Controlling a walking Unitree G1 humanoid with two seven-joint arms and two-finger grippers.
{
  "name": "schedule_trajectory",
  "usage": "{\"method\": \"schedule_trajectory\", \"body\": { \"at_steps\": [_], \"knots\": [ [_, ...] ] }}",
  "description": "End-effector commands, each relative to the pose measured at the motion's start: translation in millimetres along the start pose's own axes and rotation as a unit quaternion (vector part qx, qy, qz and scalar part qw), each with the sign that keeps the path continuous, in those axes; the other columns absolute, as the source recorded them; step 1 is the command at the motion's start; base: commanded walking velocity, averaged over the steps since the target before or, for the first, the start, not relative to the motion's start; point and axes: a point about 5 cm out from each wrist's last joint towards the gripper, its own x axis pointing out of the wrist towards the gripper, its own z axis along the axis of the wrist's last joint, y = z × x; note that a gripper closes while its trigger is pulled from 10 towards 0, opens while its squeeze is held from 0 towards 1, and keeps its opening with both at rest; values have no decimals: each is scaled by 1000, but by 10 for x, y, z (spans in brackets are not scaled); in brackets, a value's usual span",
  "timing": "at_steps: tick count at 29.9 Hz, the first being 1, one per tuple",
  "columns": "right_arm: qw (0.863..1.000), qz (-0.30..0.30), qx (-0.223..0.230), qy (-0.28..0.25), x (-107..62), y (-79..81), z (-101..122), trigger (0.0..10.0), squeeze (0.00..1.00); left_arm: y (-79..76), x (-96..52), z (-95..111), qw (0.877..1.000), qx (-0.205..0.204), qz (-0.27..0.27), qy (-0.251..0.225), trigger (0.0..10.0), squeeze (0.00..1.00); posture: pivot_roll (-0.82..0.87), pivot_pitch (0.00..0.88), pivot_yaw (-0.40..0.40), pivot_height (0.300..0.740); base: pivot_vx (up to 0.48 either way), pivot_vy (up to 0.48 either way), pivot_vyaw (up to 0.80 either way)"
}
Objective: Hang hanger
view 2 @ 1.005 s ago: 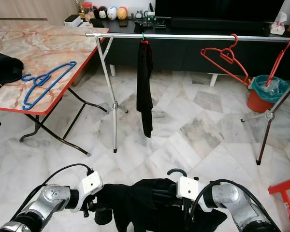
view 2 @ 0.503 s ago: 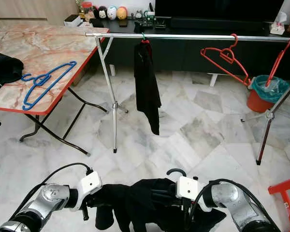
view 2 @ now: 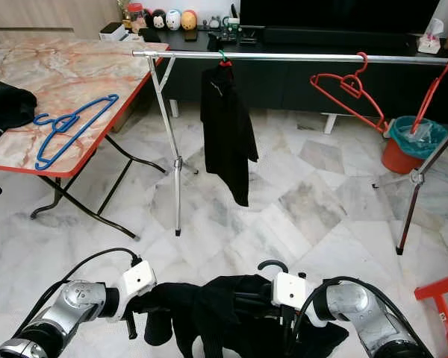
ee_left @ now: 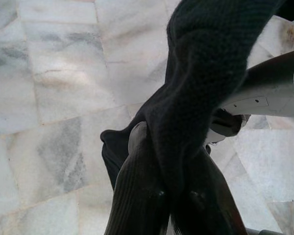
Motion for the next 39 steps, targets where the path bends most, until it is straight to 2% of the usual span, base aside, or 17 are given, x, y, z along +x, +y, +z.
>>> {"method": "schedule_trajectory", "body": {
  "at_steps": [1,3,6,8,9,11,18,21,24,26,29,30,32,34,36,39],
  "knots": [
    [1000,1,-9,-4,15,8,29,0,0,42,-41,35,1000,5,4,-8,0,0,-34,27,12,740,0,0,0],
    [1000,2,-10,-2,15,10,23,0,0,55,-51,47,1000,8,6,-10,0,0,-36,25,12,740,0,0,0],
    [1000,2,-10,6,12,23,-5,0,0,231,-151,131,997,1,74,-35,0,0,-39,22,13,740,0,0,0],
    [1000,2,-8,8,8,37,-26,0,0,390,-273,176,988,-19,139,-58,0,0,-39,21,13,740,0,0,0],
    [1000,2,-8,8,8,37,-26,0,0,390,-273,176,988,-19,139,-58,0,0,-39,21,13,740,0,0,0],
    [1000,2,-7,14,7,47,-46,0,0,504,-395,181,979,-24,191,-67,0,0,-38,21,14,740,0,0,0],
    [1000,2,-8,27,29,61,-82,0,0,560,-496,143,970,-47,226,-82,0,0,-34,24,13,740,0,0,0],
    [999,-1,-10,49,27,70,-136,0,0,593,-550,187,959,-86,234,-137,0,0,-36,29,9,740,0,0,0],
    [998,-1,-15,67,26,83,-183,0,0,570,-543,220,960,-99,209,-161,0,0,-35,30,8,740,0,0,0],
    [998,-14,-11,66,41,76,-194,0,0,498,-509,250,965,-120,144,-183,0,0,-34,31,8,740,0,0,0],
    [996,-44,-18,78,67,30,-202,0,0,379,-464,237,974,-124,68,-176,0,0,-31,36,7,740,0,0,0],
    [996,-44,-18,78,67,30,-202,0,0,379,-464,237,974,-124,68,-176,0,0,-31,36,7,740,0,0,0],
    [991,-90,-27,94,92,-47,-212,0,0,278,-444,234,974,-139,6,-179,0,0,-30,39,8,740,0,0,0],
    [990,-100,-22,96,121,-60,-210,0,0,165,-412,181,978,-135,-43,-156,0,0,-30,39,8,740,0,0,0],
    [989,-106,-1,99,152,-63,-219,0,0,61,-388,131,979,-133,-76,-137,0,0,-29,41,9,740,0,0,0],
    [984,-131,10,118,155,-95,-256,0,0,30,-378,142,975,-144,-84,-145,0,0,-29,46,8,740,0,0,0]
  ]
}}
